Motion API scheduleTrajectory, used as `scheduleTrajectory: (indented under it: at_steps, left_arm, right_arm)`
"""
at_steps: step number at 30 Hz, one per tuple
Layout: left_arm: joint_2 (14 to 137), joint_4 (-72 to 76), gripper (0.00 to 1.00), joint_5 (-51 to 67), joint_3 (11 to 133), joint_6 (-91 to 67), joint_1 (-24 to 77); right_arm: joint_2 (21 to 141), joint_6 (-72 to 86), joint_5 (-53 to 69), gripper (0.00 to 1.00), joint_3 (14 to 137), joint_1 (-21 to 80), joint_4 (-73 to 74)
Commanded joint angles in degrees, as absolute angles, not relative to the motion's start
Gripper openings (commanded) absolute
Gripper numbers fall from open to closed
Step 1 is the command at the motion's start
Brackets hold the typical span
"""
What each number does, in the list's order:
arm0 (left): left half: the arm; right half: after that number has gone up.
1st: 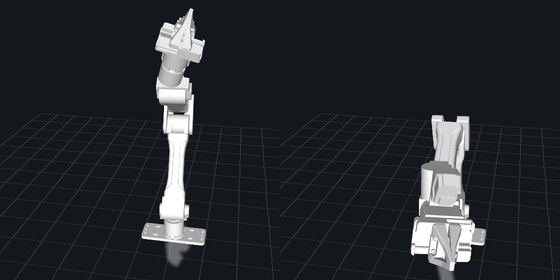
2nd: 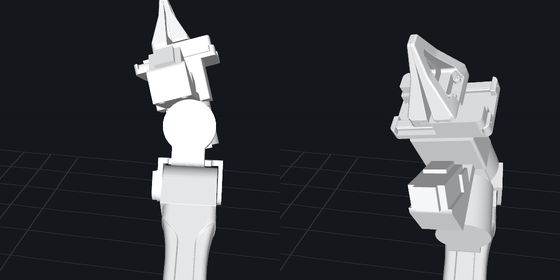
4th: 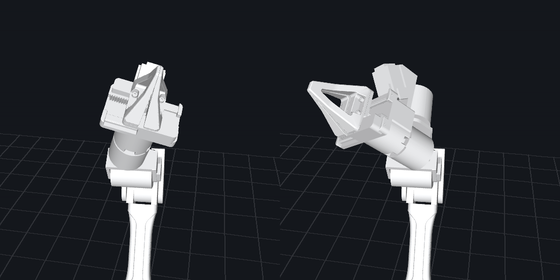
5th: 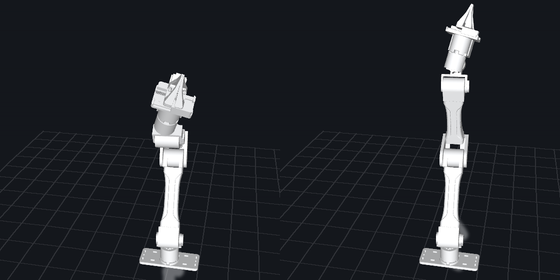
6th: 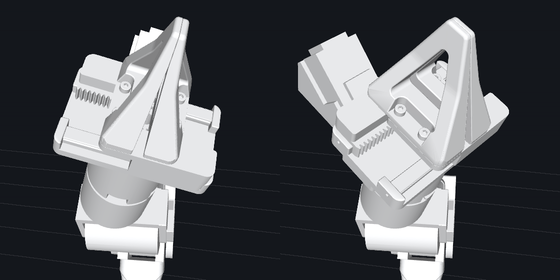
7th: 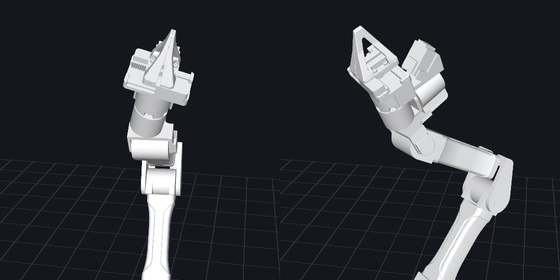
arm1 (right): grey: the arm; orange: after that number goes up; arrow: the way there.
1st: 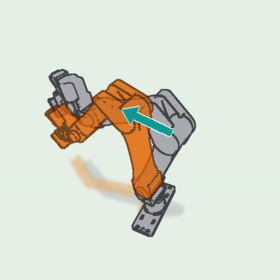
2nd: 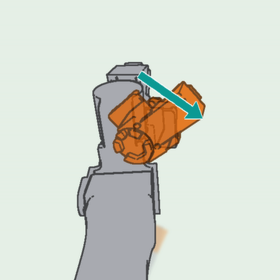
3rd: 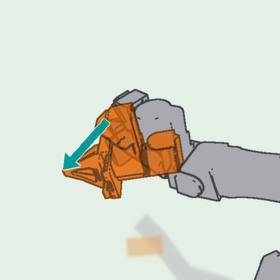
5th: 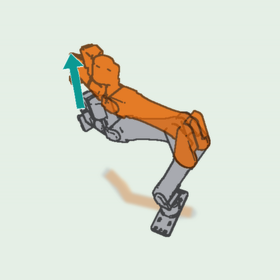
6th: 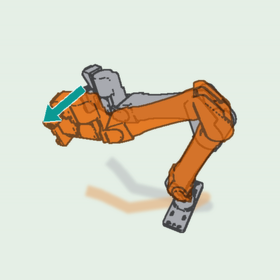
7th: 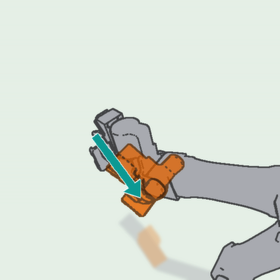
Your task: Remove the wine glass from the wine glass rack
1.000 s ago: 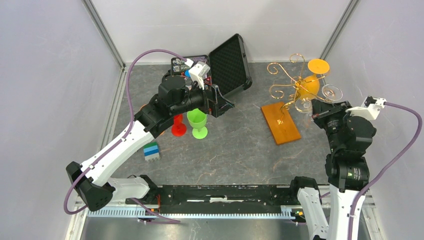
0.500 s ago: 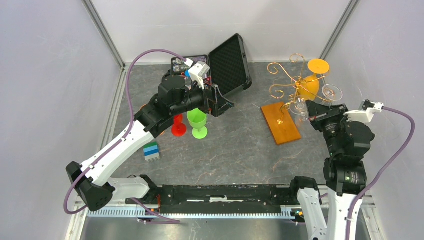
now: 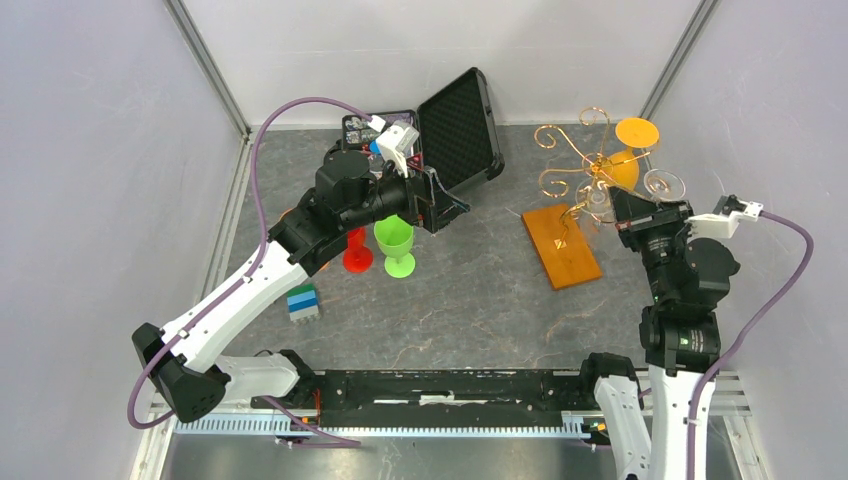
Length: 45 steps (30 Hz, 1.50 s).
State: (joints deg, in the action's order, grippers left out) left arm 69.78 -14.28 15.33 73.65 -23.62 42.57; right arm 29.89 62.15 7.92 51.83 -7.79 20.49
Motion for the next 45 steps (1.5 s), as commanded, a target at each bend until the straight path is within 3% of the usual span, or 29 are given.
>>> scheduleTrajectory:
  at_steps: [1,10,23,38,45]
  left_arm:
    - [68.6,-11.0,1.0,16.2,74.2,-24.8,42.6]
    - [68.4,-10.8,1.0,16.9,74.3,-24.8,42.6]
    - [69.1,-9.8,1.0,19.4,73.9,-24.9,42.6]
    - [69.6,-4.7,1.0,27.3,73.8,-30.0,42.6]
    - [68.2,18.9,1.0,41.2,66.9,-27.6,44.5]
  right_arm:
    - [30.8,62.4,4.5,0.0,53.1,-8.0,12.5]
    - [31.3,61.1,-3.9,0.0,53.9,-8.0,12.9]
    - [26.4,61.4,-9.0,0.0,59.4,-8.0,25.3]
    - [24.5,61.6,2.1,0.0,74.7,-8.0,40.4]
    - [23.1,68.0,12.6,0.0,74.2,-8.5,37.8]
